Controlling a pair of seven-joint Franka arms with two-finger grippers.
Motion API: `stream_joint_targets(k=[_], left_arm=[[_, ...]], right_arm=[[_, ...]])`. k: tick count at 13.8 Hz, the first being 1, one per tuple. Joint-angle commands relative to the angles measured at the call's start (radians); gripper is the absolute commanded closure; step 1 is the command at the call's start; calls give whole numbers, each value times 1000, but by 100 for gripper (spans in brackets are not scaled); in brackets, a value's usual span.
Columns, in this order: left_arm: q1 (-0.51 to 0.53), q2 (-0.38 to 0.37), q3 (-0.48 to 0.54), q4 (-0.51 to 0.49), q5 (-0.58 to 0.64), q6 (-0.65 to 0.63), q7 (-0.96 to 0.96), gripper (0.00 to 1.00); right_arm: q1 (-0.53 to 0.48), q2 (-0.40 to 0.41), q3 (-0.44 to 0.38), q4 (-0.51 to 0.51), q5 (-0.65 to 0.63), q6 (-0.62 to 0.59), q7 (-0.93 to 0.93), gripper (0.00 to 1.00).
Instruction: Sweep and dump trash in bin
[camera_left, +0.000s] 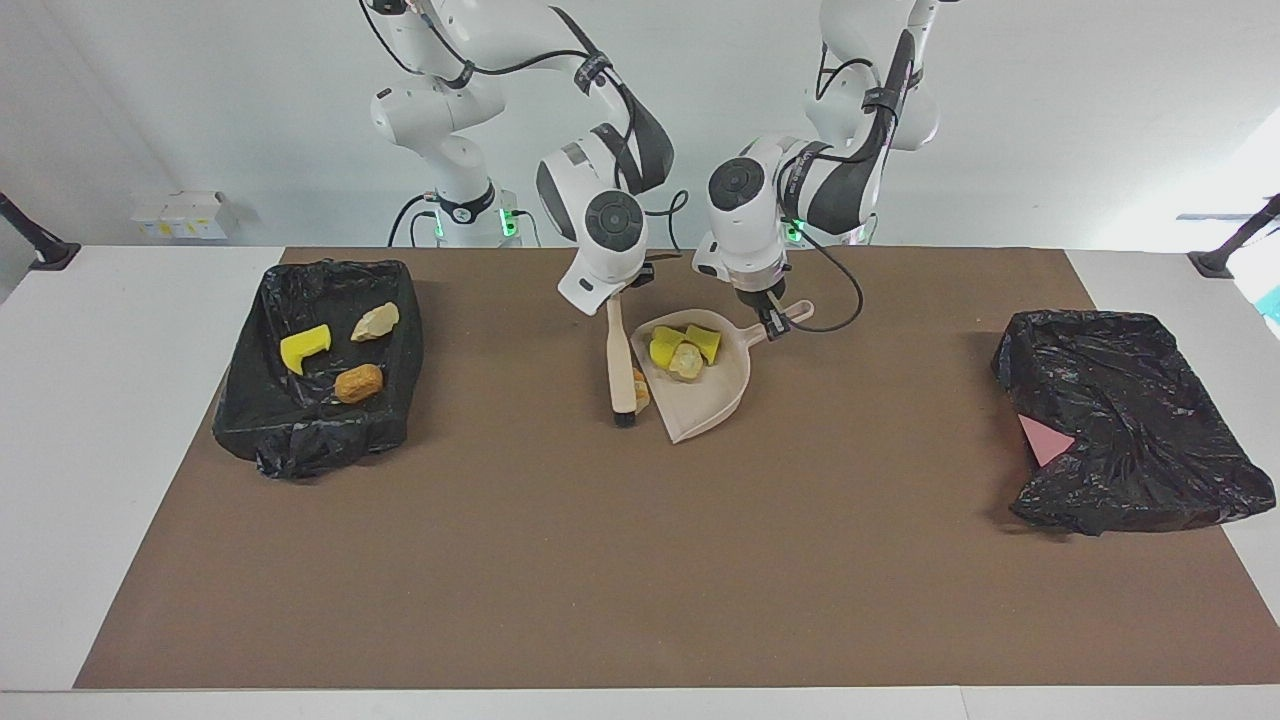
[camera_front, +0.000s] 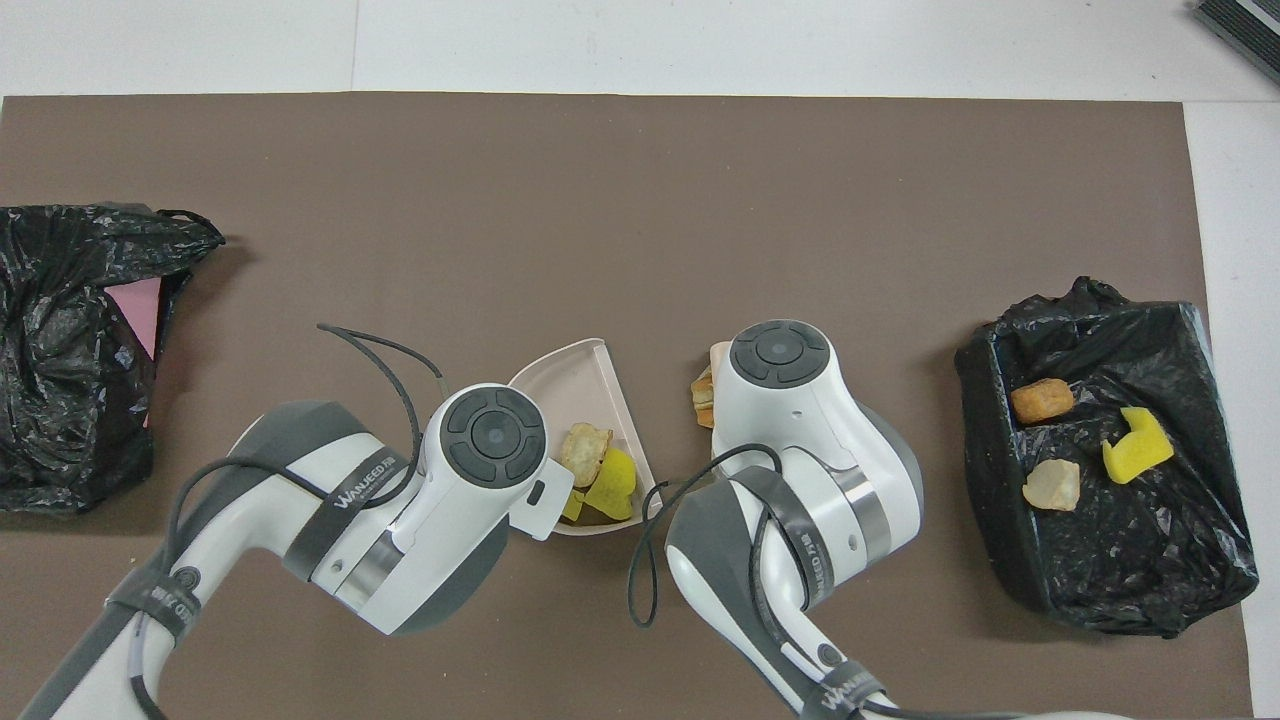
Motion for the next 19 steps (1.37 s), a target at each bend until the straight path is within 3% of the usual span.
stream_joint_targets(k=[1,5,8,19], left_arm=[[-27,-26,8,-43,9,48,-7,100],[3,-30,8,-89,9,186,28,100],[54,-16,10,-86,-56,247,109,100],[146,4,8,-87,-190,341,161,100]], right_arm=[[24,-23,7,0,61,-4,3,100],[24,-44,7,37,64,-58,-8,100],[13,-81,-3,52,69,-78,-6,100],[-42,-96,-17,81,28,-122,-37,100]])
